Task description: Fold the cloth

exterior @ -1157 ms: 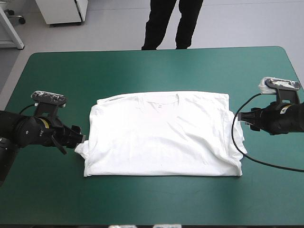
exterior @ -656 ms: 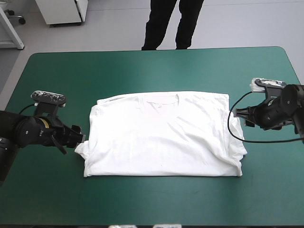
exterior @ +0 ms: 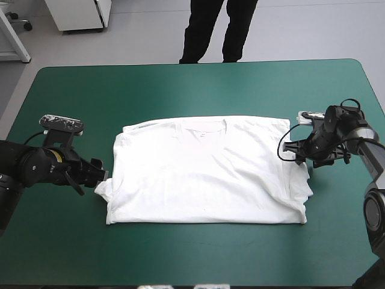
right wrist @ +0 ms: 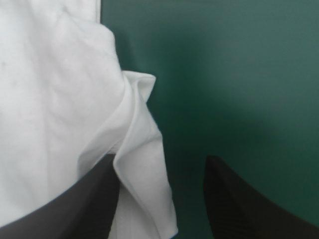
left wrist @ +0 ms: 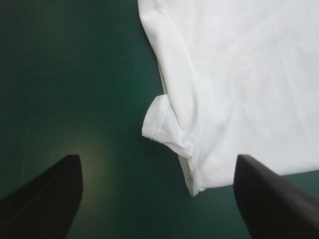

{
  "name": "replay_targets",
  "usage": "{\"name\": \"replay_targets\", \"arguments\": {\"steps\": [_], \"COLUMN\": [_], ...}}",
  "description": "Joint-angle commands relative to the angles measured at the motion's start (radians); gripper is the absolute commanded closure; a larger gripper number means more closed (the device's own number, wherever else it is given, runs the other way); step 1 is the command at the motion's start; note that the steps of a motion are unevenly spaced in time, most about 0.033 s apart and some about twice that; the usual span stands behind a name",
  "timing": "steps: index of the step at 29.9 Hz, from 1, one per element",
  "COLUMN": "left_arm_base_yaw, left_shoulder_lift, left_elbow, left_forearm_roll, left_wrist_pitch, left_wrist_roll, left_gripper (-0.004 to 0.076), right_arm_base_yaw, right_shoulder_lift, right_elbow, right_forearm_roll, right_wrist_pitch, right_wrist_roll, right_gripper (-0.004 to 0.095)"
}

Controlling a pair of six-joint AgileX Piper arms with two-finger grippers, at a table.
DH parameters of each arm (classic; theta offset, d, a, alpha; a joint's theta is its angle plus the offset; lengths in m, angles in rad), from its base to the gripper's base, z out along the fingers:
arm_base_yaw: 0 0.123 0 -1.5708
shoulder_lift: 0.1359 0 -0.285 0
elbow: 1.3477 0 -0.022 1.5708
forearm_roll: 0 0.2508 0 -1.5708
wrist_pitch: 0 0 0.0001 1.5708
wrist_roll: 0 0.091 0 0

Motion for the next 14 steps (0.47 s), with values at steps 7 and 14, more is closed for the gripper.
{"name": "replay_targets", "arguments": {"steps": [7, 14], "left_arm_base_yaw": [0.0, 0.0], "left_shoulder_lift": [-0.017, -0.017], "left_elbow": [-0.031, -0.031], "left_forearm_roll": [-0.003, -0.003], "left_wrist_pitch": [-0.035, -0.035], "left_wrist_roll": [-0.012, -0.012], "left_gripper": [0.0126, 0.0126], "right_arm_base_yaw": [0.002, 0.002], "right_shoulder_lift": [0.003, -0.019], "right_elbow": [-0.029, -0.029], "right_forearm_roll": [0.054, 0.063], "right_wrist_pitch": [-0.001, 0.038], "right_wrist_roll": [-0.035, -0.046], "right_gripper": [0.0729, 0.0923]}}
